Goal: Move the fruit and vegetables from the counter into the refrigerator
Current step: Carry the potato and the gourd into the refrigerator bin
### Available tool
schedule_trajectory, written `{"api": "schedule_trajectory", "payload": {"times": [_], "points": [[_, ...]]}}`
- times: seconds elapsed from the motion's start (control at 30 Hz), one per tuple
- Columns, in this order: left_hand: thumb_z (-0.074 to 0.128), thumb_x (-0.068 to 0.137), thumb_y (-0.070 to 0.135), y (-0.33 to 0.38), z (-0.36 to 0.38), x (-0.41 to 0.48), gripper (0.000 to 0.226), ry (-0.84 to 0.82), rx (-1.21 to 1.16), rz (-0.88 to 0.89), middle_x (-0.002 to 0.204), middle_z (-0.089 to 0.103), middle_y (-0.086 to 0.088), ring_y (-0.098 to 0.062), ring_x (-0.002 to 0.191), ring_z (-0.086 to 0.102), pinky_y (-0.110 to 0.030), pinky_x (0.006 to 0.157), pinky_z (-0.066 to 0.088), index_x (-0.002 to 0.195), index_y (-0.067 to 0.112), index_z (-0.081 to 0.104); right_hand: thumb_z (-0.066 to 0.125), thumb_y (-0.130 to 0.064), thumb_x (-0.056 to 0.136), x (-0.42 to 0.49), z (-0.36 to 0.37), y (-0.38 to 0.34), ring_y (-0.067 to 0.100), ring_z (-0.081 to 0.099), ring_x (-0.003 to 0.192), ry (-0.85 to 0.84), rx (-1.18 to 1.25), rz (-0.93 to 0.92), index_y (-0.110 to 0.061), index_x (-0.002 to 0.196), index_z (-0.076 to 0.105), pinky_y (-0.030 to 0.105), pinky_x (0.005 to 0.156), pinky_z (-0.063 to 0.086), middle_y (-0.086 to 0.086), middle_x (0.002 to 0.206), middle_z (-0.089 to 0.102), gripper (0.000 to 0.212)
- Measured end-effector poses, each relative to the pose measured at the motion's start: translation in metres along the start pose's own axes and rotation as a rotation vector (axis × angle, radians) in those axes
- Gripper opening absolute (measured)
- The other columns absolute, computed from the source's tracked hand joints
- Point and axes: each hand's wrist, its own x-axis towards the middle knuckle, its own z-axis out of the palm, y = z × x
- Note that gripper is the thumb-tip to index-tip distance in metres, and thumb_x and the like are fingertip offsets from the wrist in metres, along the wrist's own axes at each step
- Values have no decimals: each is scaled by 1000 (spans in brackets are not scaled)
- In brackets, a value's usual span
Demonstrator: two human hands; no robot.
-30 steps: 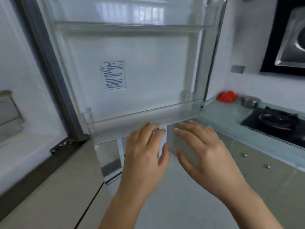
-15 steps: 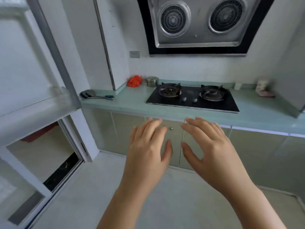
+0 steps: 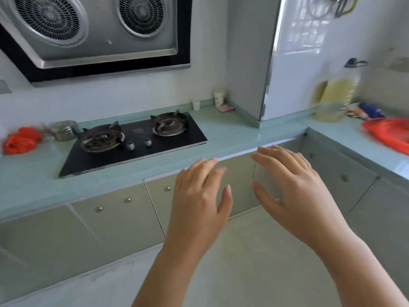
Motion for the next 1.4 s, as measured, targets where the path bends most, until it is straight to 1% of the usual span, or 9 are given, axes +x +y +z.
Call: {"api": "schedule_trajectory", "payload": {"times": [0.07,0.23,0.33,0.43,0.63,0.8,1.17,1.33,1.4], "points": [[44,85,28,-8,20,23,34,-10,-53,27,118,61,-7,-19,115,45,-47,94,44,105,9,65,43,-37,83,17,3,15,24,47,120,21,-46,46,-14,119,57,49,99,40,4,124,59,45],[45,85,28,-19,72,71,35,-29,-170,140,116,63,-8,-19,112,46,-40,93,36,104,8,66,44,-38,83,33,14,49,23,47,120,52,-156,174,-15,118,58,46,100,39,3,123,59,45],[44,85,28,-10,104,91,36,-59,-243,190,114,64,-9,-21,112,48,-39,93,35,104,7,66,43,-40,82,34,12,77,24,48,121,49,-211,279,-16,118,59,49,99,40,1,124,59,46],[44,85,29,5,139,109,35,-101,-294,257,113,64,-9,-26,109,57,-40,92,37,103,7,66,44,-39,82,37,4,109,25,49,119,79,-265,353,-14,117,60,49,96,43,3,123,59,46],[46,84,29,49,220,153,34,-168,-410,343,112,64,-8,-25,108,58,-42,92,41,102,8,66,43,-39,83,37,-7,191,28,53,115,115,-350,463,-15,116,60,50,94,44,4,121,60,45],[46,82,28,109,299,202,34,-200,-484,442,110,66,-8,-27,106,60,-48,89,47,100,8,67,44,-39,82,46,-31,285,30,58,107,201,-422,555,-13,114,61,43,88,46,7,117,62,45],[46,81,31,198,443,274,35,-346,-606,449,112,65,-4,-13,108,47,-53,87,48,102,11,66,44,-38,83,58,-57,449,31,59,104,224,-515,677,-10,113,62,41,87,47,8,113,64,45],[45,82,33,219,506,303,36,-421,-638,465,113,65,-3,-14,108,51,-51,90,47,104,13,65,43,-39,82,59,-51,512,33,60,101,196,-550,760,-10,112,63,42,84,49,7,112,65,46],[45,82,33,225,533,317,36,-450,-652,487,113,65,-2,-16,109,55,-48,93,45,105,14,65,49,-37,81,66,-45,538,33,60,101,193,-553,797,-10,112,63,44,84,49,7,111,65,43]]}}
